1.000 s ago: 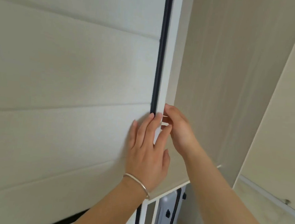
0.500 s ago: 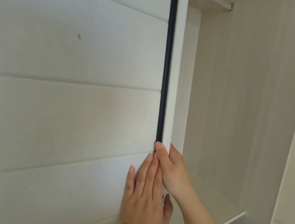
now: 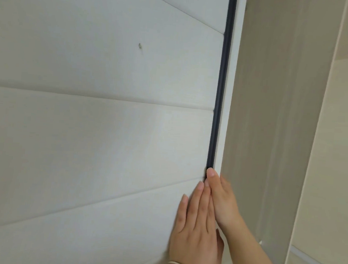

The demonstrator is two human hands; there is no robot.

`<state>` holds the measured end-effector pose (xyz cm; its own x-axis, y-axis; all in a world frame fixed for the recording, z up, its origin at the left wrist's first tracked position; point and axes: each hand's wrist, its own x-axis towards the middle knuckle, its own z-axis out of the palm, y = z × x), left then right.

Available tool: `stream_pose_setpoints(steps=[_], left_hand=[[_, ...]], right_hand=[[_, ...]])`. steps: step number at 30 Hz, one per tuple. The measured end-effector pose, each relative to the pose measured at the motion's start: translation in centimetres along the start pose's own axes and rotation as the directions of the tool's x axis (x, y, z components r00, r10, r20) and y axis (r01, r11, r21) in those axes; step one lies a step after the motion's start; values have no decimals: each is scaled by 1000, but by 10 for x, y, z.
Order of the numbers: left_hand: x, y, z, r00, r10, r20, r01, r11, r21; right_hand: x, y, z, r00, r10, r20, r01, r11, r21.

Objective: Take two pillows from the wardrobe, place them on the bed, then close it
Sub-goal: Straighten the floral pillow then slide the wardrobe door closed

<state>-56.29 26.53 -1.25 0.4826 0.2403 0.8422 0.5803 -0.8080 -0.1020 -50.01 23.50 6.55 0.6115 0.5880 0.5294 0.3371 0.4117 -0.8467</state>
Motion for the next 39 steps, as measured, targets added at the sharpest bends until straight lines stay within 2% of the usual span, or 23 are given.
stream_pose_setpoints(steps=[3,16,23,29,35,39], left_hand=[[10,15,21,1000,15,-20,-14,998,61],[73,97,86,995,31,-100,-26,998,54],[96,134,116,994,13,-108,-3,996,94],[112,155,136,988,33,-150,-16,993,116],[120,174,157,989,52,-137,-39,995,91],[131,189,166,991,51,-124,-34,990,137]], right_hand=[[12,4,-20,1000,3,-11,-4,1000,-27],[84,44,-117,999,-44,-31,41,994,-99],[111,61,-159,999,-37,-25,35,998,-61],[129,69,-186,998,-29,-51,22,990,-142],[141,79,-207,996,-31,-86,17,988,-152],[154,83,-225,997,-10,-82,-3,988,-156]])
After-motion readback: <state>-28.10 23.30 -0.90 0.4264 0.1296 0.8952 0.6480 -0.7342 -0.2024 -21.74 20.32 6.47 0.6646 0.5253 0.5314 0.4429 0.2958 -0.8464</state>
